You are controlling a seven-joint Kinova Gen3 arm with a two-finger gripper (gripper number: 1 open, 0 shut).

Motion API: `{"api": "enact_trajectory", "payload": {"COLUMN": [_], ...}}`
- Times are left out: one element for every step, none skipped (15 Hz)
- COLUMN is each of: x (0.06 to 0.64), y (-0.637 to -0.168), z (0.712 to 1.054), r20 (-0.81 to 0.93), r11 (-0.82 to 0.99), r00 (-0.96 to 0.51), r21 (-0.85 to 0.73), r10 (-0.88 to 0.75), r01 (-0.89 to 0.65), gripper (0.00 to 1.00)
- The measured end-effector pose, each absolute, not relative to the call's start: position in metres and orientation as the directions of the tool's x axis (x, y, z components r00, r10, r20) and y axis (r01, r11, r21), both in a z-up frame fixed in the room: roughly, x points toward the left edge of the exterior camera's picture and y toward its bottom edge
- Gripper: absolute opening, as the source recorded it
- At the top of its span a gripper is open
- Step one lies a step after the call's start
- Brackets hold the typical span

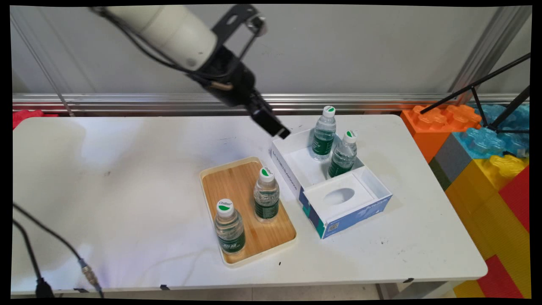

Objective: Pick up the green bottle from the white box

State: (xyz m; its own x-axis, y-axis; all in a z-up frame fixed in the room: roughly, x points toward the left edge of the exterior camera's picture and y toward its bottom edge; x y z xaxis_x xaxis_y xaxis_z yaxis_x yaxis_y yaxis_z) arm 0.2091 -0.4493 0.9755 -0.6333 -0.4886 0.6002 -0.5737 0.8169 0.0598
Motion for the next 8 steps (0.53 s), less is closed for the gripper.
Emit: {"api": "enact_trajectory", "payload": {"x": [0.200,0.191,0.186,0.176,0.170,0.160,0.153,0.143], "y": [-0.458,-0.465,-0.470,-0.476,-0.480,-0.485,-0.489,-0.493], "z": [0.972,0.968,0.965,0.961,0.958,0.953,0.950,0.946], "r20": [0.597,0.594,0.592,0.588,0.585,0.581,0.579,0.575], "r11": [0.810,0.802,0.796,0.788,0.782,0.774,0.768,0.760], "r00": [-0.628,-0.622,-0.618,-0.611,-0.607,-0.600,-0.595,-0.588], "r21": [0.063,0.067,0.070,0.074,0.077,0.084,0.088,0.096], "r10": [-0.499,-0.510,-0.518,-0.529,-0.537,-0.550,-0.558,-0.570], "r01": [-0.583,-0.594,-0.601,-0.611,-0.618,-0.628,-0.634,-0.643], "gripper": [1.00,1.00,1.00,1.00,1.00,1.00,1.00,1.00]}}
